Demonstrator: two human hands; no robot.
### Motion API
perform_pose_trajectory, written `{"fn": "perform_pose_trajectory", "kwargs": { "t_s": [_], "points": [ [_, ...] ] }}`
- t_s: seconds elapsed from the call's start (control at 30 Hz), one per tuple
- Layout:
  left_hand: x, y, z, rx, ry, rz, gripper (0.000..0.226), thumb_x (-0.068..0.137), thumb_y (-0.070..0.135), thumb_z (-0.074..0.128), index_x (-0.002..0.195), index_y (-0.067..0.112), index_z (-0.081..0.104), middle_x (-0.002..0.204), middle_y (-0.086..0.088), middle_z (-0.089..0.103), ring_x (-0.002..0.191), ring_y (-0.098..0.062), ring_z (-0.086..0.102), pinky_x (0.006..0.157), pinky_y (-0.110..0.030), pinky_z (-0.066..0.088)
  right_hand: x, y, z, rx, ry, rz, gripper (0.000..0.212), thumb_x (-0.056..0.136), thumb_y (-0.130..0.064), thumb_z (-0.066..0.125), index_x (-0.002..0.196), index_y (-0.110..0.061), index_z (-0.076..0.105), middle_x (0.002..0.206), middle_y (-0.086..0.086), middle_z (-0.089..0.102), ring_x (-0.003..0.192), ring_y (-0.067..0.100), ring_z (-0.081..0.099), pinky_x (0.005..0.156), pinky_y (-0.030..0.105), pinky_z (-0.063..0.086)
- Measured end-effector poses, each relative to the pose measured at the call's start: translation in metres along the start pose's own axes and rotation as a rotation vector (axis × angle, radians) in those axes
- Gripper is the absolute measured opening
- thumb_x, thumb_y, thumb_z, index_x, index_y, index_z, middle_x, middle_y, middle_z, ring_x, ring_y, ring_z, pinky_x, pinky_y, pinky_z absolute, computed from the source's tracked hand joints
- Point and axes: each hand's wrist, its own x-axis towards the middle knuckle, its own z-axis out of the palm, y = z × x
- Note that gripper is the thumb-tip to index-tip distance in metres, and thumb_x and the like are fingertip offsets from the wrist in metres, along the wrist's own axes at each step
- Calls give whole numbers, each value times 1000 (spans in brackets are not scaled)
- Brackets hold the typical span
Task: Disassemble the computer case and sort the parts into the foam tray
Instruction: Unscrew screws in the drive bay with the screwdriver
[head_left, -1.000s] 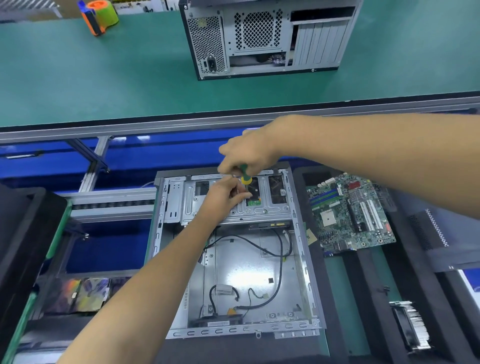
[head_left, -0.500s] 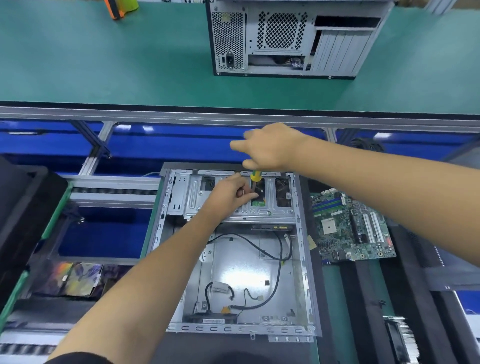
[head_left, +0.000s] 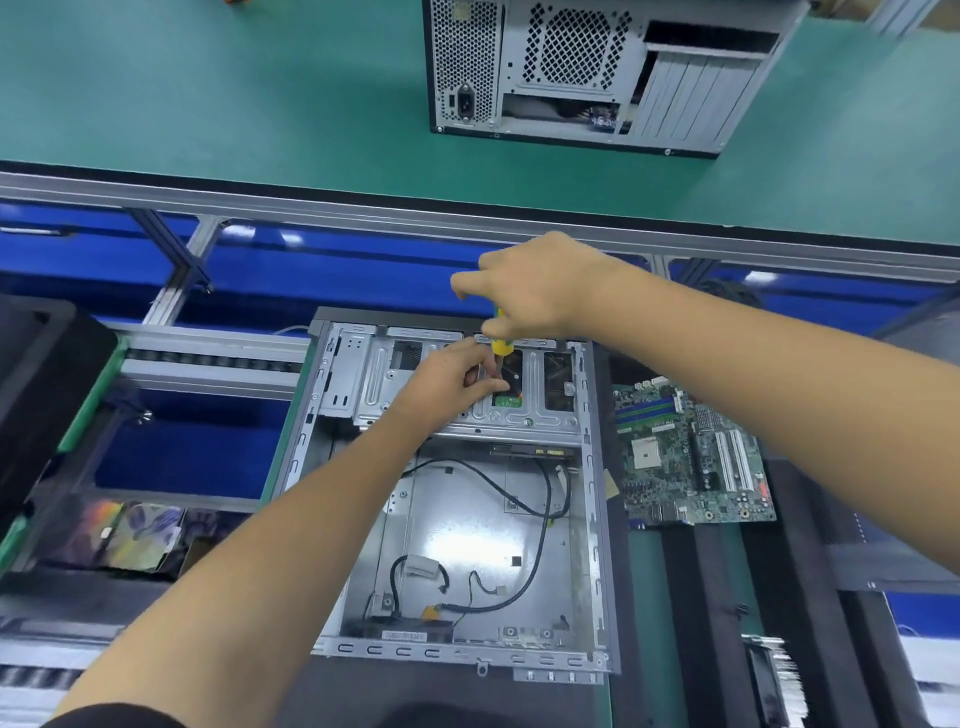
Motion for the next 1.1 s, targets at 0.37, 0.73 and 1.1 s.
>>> {"fn": "perform_pose_trajectory", "kwargs": {
  "t_s": [0.37, 0.73, 1.1],
  "points": [
    [2, -3, 3, -15, 17, 33, 18, 85, 37, 81, 86, 26, 68, 74, 12, 44, 67, -9, 49, 63, -11, 34, -10, 2, 15, 538, 83, 39, 41, 71, -7, 57, 102, -31, 49, 91, -7, 45, 77, 16, 52, 55, 31, 26],
    [2, 0, 2, -5, 18, 2, 20, 84, 41, 81, 84, 28, 65, 69, 14, 43, 65, -6, 47, 60, -11, 34, -4, -11, 10, 112, 159, 196, 11, 99, -29, 38, 93, -21, 43, 70, -1, 43, 67, 27, 46, 52, 33, 18],
    [4, -2, 4, -21, 24, -42, 24, 80, 48, 83, 82, 27, 70, 64, 17, 49, 62, -4, 48, 56, -14, 33, -2, -16, 23, 134, 322, 218, 26, 95, -46, 44, 87, -22, 37, 68, -1, 47, 57, 23, 42, 51, 31, 18]
  ]
}}
